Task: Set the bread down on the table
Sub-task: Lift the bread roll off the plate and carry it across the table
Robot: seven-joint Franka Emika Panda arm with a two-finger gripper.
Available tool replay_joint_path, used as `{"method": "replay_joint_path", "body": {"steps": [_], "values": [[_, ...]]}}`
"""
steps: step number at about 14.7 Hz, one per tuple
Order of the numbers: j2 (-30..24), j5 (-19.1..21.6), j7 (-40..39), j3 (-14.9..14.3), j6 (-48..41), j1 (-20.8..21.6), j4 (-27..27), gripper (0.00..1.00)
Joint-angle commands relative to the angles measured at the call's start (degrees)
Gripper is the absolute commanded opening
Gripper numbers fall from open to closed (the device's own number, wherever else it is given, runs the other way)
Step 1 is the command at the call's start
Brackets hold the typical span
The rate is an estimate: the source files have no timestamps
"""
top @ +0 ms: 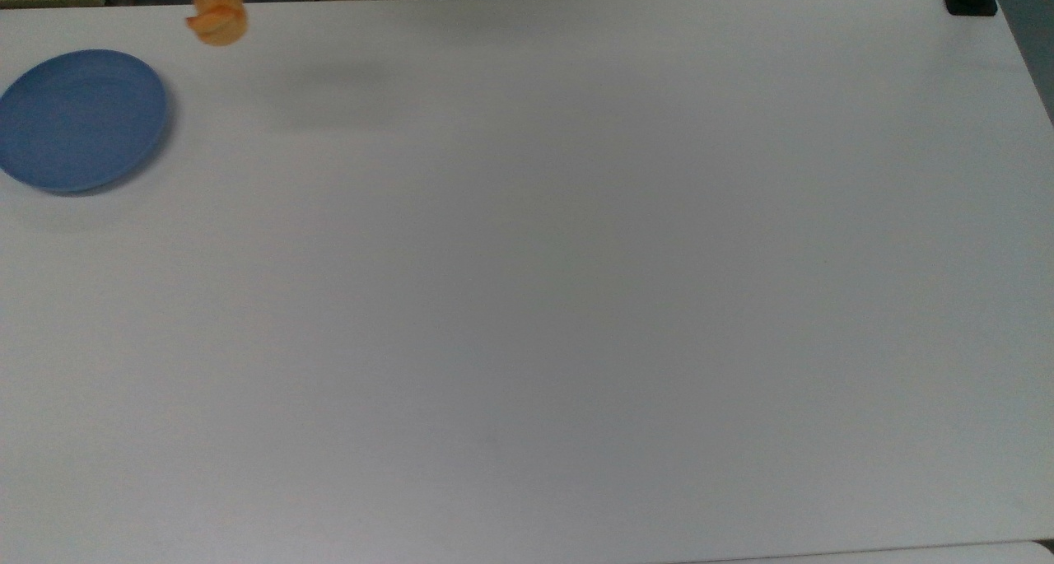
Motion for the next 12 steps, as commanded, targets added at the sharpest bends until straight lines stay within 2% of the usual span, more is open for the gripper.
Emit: {"method": "replay_joint_path", "body": {"steps": [1, 3, 5, 7, 9, 12], "values": [[-0.8, 0.7, 9.2, 9.6, -4.7, 1.3, 1.1, 0.0], [-0.8, 3.0, 17.6, 17.9, -6.8, 3.2, 1.0, 0.0], [-0.3, 3.0, 23.7, 22.7, -6.1, 5.0, 0.7, 0.0], [0.8, 3.3, 27.1, 24.8, -5.7, 8.5, 0.2, 0.0], [2.3, 4.9, 30.7, 25.4, -4.4, 13.1, 0.1, 0.0], [5.2, 5.2, 37.7, 26.9, -0.2, 19.3, -0.6, 0.0]]}}
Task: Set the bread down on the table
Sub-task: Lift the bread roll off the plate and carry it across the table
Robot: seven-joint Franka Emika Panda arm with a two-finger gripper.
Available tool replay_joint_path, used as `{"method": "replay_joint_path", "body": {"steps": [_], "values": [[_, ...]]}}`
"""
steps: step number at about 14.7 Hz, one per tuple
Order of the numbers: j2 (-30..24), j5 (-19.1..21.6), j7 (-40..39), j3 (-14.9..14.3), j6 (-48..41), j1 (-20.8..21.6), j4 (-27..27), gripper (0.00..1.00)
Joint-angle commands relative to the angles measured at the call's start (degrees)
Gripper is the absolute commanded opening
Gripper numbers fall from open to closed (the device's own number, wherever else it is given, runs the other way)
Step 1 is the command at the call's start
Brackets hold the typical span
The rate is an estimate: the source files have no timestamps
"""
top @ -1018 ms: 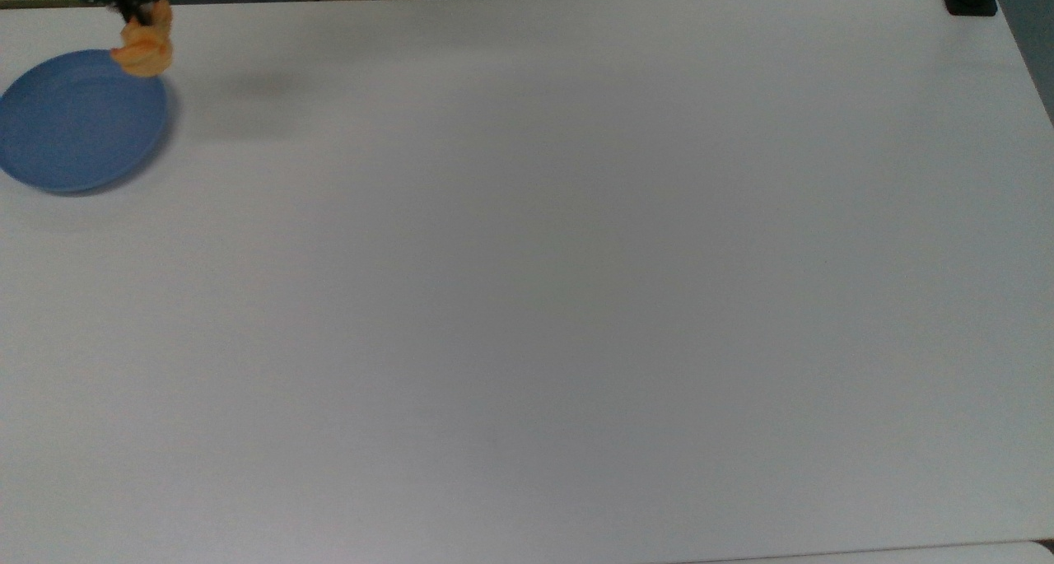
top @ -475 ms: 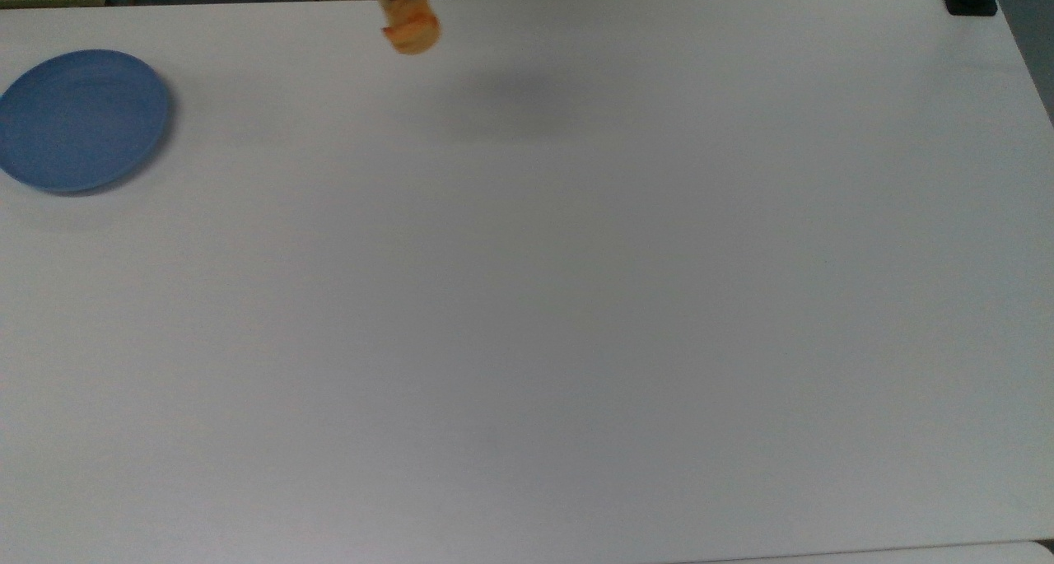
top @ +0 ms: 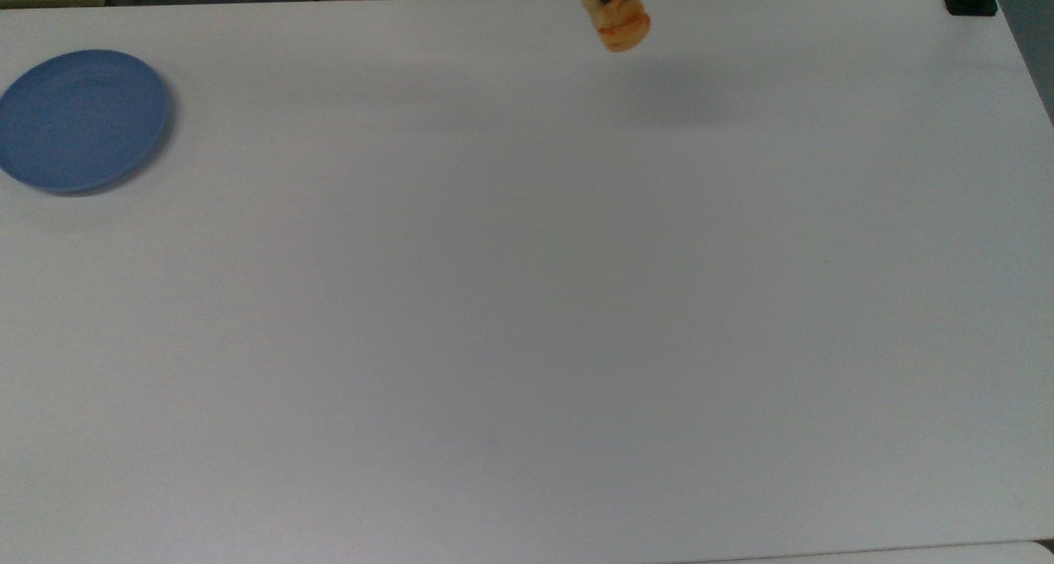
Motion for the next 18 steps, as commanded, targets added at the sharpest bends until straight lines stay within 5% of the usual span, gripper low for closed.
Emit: {"method": "replay_joint_path", "body": {"steps": [1, 5, 11, 18], "values": [[4.0, 0.8, 7.3, 1.7, 5.2, 6.1, -0.6, 0.0], [8.1, -0.2, 14.1, 6.5, 13.0, 9.1, -2.0, 0.0], [15.7, -5.8, 23.5, 6.5, 19.8, 16.1, -2.8, 0.0], [19.7, -8.3, 27.0, 6.7, 25.9, 17.8, -5.2, 0.0]]}}
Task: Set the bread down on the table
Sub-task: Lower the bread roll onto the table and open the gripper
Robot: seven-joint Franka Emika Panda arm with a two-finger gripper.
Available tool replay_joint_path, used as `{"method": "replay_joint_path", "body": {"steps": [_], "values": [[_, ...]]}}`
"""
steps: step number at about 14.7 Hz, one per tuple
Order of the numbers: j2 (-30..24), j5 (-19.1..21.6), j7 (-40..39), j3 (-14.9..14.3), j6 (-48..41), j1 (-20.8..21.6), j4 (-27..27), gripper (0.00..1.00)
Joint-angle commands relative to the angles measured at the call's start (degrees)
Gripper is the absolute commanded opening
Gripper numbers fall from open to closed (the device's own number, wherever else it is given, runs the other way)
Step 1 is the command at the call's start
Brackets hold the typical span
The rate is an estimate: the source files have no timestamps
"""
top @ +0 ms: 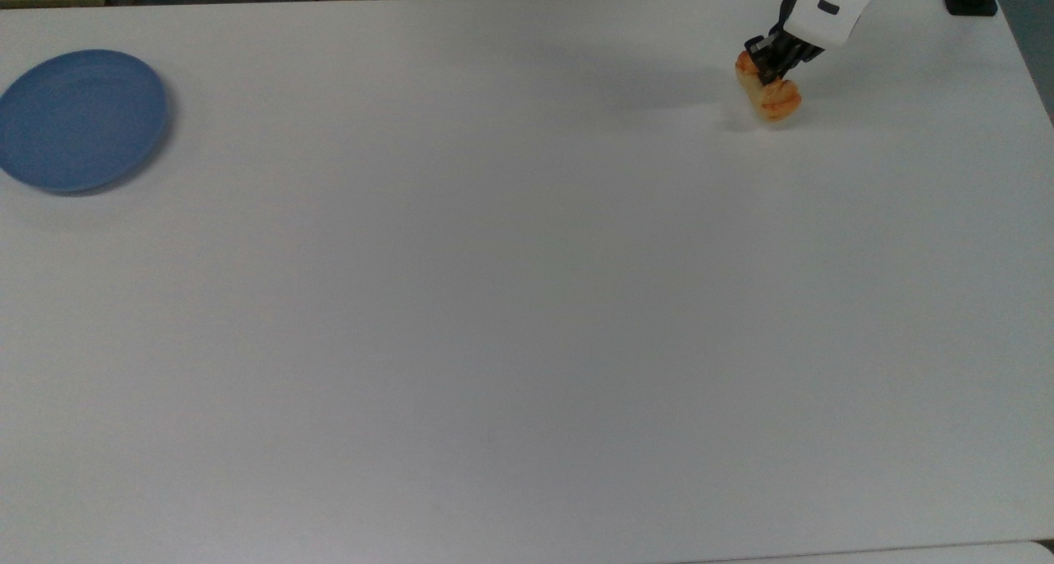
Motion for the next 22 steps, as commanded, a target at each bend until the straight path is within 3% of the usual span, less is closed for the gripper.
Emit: {"method": "replay_joint_path", "body": {"steps": [1, 3, 4, 5, 6, 7, 15, 22], "values": [[0.7, -1.0, 1.4, -0.1, 3.2, 0.5, -2.3, 0.0], [1.0, -1.5, 1.4, 0.1, 3.5, 0.4, -2.5, 0.05], [1.1, -1.6, 1.4, 0.1, 3.5, 0.4, -2.5, 0.19], [1.1, -1.5, 1.5, 0.1, 3.5, 0.4, -2.5, 0.41], [1.1, -1.5, 1.5, 0.1, 3.3, 0.3, -2.5, 0.84], [1.0, -1.5, 1.5, 0.1, 3.1, 0.4, -2.5, 1.0], [0.2, -1.1, 1.5, 0.1, 1.2, -0.2, -2.2, 1.0], [-11.4, -0.3, 1.6, 0.1, -11.8, -6.3, -1.9, 1.0]]}}
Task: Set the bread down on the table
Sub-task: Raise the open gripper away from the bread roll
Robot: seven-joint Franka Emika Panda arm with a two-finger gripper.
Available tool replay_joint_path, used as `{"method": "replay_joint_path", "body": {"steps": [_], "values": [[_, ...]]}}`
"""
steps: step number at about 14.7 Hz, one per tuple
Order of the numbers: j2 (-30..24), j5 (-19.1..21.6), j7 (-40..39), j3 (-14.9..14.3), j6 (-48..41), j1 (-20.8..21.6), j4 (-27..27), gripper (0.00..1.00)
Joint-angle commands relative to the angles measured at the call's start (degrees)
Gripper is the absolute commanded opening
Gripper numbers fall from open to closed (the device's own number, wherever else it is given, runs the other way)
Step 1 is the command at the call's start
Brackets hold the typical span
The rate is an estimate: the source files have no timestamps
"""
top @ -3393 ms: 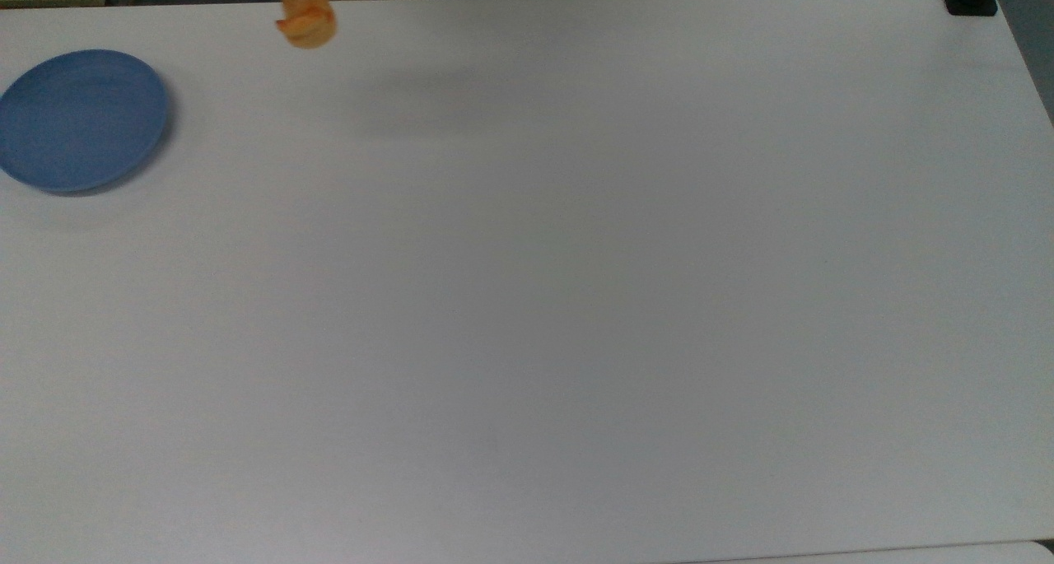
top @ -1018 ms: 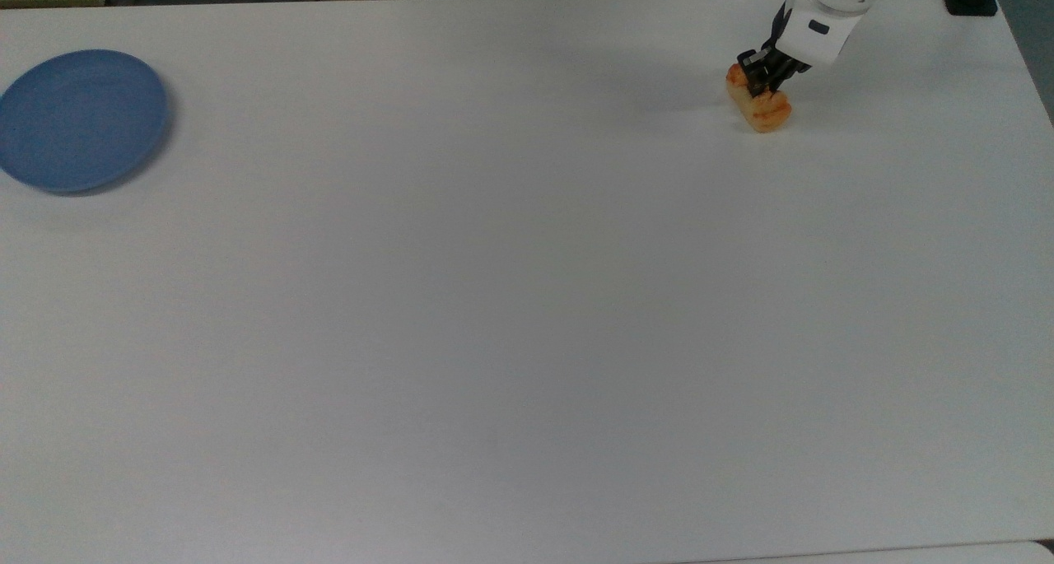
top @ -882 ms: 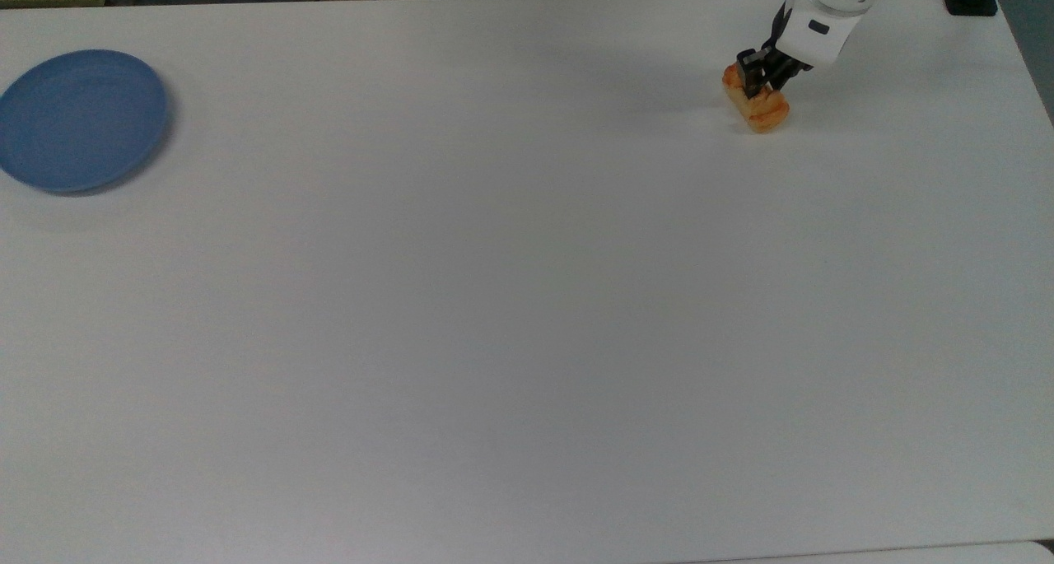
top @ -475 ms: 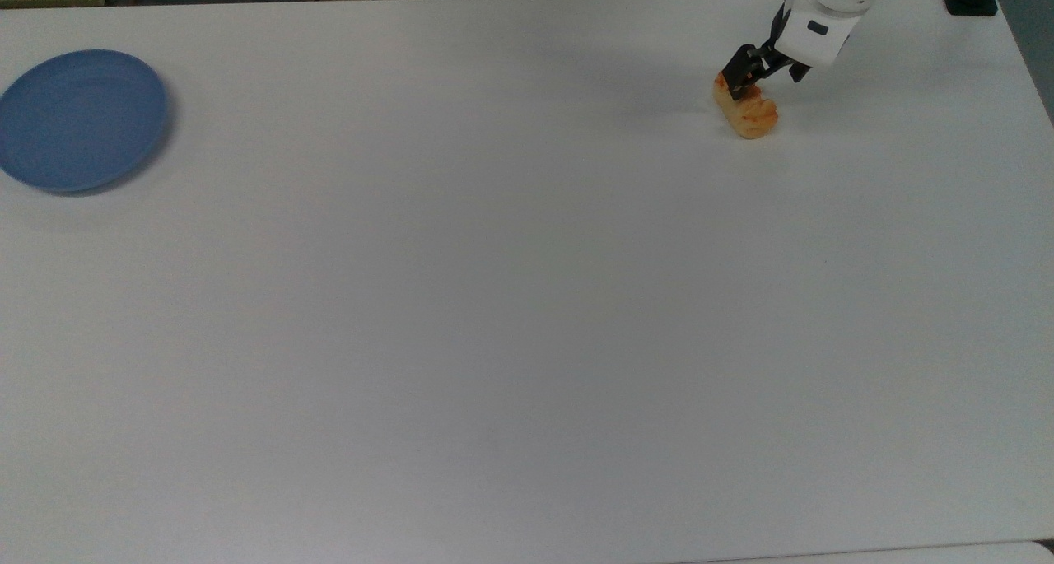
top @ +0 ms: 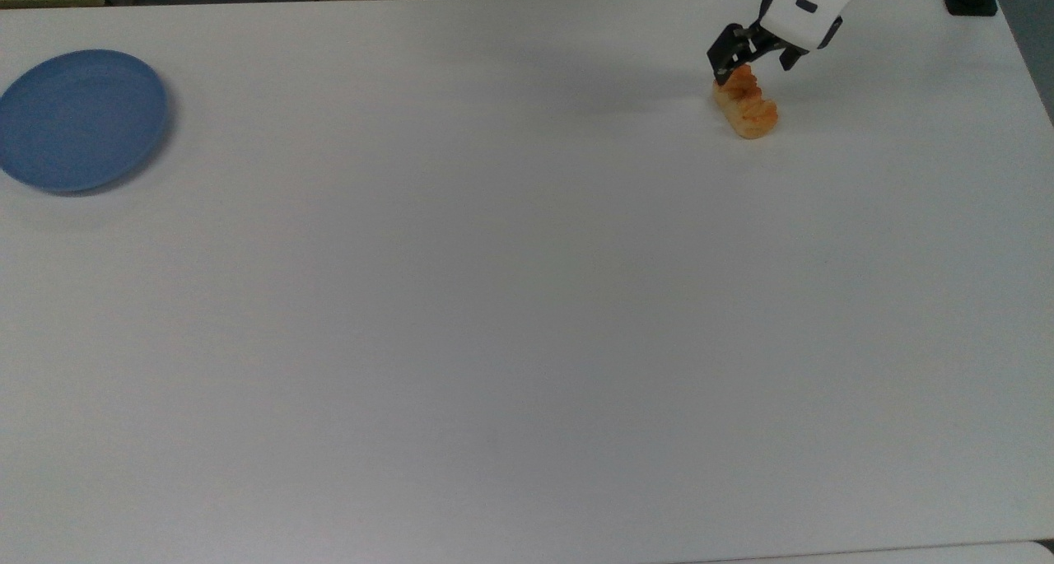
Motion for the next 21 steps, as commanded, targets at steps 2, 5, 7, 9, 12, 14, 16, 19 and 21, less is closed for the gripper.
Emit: {"method": "replay_joint_path", "body": {"steps": [2, 5, 7, 9, 12, 14, 16, 19, 21], "values": [[-12.0, 1.5, 0.2, 0.2, -11.5, -5.8, -1.7, 1.0], [-17.4, 2.6, 0.1, 0.2, -17.5, -10.1, -1.4, 1.0], [-20.7, 4.4, 0.1, 0.2, -20.3, -13.3, -1.3, 1.0], [-24.2, 4.5, 0.0, -0.6, -23.2, -15.3, -1.3, 1.0], [-27.7, 4.5, -0.1, -5.2, -25.1, -16.5, -1.3, 1.0], [-27.8, 4.5, -1.2, -10.1, -25.2, -16.5, 0.6, 1.0], [-27.5, 4.5, -5.0, -14.4, -24.7, -16.5, 1.9, 1.0], [-26.3, 4.8, -11.8, -18.4, -24.3, -16.6, 4.9, 1.0], [-23.3, 6.2, -17.3, -19.6, -22.6, -16.5, 6.7, 1.0]]}}
